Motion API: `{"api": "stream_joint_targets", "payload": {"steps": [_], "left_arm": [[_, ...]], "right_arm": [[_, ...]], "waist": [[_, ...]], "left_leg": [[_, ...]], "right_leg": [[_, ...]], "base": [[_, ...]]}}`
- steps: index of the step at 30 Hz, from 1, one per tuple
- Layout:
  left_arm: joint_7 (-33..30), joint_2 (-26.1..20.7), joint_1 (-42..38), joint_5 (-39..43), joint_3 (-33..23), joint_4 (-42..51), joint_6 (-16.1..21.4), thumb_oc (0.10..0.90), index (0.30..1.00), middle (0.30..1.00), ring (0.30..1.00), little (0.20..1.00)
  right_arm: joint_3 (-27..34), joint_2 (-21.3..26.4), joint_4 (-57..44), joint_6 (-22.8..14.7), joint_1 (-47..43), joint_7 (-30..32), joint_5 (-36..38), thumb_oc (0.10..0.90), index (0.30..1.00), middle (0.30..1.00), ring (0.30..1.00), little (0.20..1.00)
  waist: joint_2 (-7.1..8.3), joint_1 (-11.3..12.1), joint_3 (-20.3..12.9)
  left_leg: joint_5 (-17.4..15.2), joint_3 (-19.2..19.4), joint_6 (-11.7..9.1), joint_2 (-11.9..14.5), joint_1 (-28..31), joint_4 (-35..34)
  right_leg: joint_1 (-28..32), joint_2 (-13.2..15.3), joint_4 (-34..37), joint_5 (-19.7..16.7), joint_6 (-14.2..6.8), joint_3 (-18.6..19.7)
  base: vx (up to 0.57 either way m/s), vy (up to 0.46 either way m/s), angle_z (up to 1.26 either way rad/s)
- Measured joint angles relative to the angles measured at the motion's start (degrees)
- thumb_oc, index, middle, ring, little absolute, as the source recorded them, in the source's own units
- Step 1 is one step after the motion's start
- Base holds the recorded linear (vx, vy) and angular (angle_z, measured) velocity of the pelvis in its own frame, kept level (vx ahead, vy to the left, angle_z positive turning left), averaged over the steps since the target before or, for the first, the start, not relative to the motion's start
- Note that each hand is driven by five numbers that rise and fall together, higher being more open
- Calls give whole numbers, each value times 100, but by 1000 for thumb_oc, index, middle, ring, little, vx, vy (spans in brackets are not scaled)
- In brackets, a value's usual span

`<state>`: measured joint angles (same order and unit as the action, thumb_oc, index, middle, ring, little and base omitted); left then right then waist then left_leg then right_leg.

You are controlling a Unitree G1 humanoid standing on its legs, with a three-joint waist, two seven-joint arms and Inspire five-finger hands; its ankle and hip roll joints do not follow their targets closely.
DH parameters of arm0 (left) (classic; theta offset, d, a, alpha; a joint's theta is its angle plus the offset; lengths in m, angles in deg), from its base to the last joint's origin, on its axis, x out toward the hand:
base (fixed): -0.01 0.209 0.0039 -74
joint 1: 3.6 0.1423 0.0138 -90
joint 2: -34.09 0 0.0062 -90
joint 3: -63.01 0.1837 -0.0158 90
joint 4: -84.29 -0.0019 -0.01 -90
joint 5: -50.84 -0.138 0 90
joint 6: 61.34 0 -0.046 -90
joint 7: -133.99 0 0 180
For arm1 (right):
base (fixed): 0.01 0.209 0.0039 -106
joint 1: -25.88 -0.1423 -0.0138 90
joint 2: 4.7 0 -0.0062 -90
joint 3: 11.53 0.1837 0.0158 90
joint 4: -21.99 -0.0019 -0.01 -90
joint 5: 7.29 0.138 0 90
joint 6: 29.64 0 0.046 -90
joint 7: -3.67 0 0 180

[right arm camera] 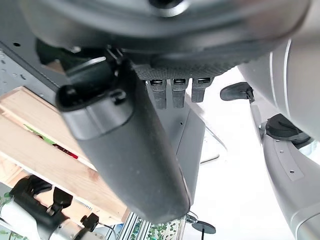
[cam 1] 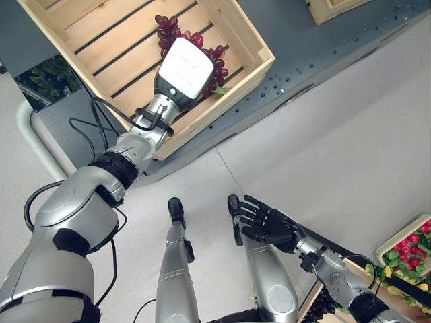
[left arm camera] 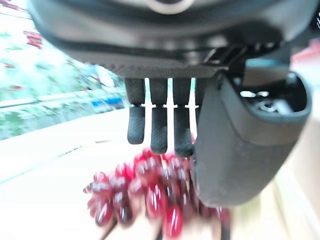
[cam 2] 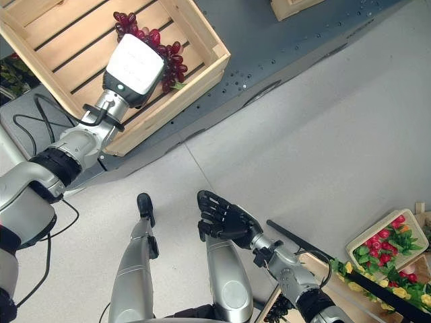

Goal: Pick up the fruits from the basket on one side to the basket on the other side

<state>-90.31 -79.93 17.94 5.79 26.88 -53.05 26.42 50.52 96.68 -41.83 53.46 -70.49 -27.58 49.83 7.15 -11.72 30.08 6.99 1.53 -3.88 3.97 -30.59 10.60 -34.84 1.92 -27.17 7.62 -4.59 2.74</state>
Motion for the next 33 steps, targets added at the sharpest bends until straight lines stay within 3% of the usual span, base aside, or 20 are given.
{"api": "stream_joint_targets", "payload": {"steps": [5,11,19,20,21,22,33], "left_arm": [[-559,-182,345,18,-381,300,265,400,300,300,300,300],[-579,-513,412,-38,-363,650,382,400,300,300,300,300],[-501,-586,445,-74,-349,1052,377,400,300,300,300,300],[-459,-589,445,-140,-335,1053,369,590,585,585,585,585],[-448,-589,445,-143,-310,1053,367,660,691,691,691,691],[-426,-588,445,-144,-276,1053,365,800,900,900,900,900],[-298,-581,445,-192,-233,1057,259,800,900,900,900,900]], "right_arm": [[3,1,-27,-23,113,0,-3,800,900,900,900,900],[9,-1,-226,-24,121,5,-3,800,900,900,900,900],[11,0,-231,-23,125,58,-6,800,900,900,900,900],[11,-1,-231,-23,126,58,-6,800,900,900,900,900],[12,0,-231,-23,127,59,-6,800,900,900,900,900],[13,0,-231,-23,127,59,-5,800,900,900,900,900],[19,0,-230,-7,168,59,-5,800,900,900,900,900]], "waist": [[-6,128,2],[-11,202,6],[-15,218,8],[-16,211,9],[-20,206,10],[-26,202,12],[-37,159,19]], "left_leg": [[48,-119,-14,4,154,-83],[165,-150,-16,10,291,-323],[168,-154,-17,8,325,-324],[167,-151,-19,8,332,-326],[166,-149,-20,9,336,-331],[166,-147,-21,10,338,-336],[162,-128,-19,14,329,-351]], "right_leg": [[192,-12,51,5,15,-74],[309,-7,195,-23,14,-138],[356,-3,199,-21,16,-150],[356,-2,206,-20,16,-150],[355,-2,208,-19,18,-149],[354,-2,211,-18,18,-149],[332,0,211,-8,29,-145]], "base": [[-35,-16,9],[-27,-4,5],[0,0,0],[0,0,0],[0,0,0],[0,0,0],[3,0,0]]}}
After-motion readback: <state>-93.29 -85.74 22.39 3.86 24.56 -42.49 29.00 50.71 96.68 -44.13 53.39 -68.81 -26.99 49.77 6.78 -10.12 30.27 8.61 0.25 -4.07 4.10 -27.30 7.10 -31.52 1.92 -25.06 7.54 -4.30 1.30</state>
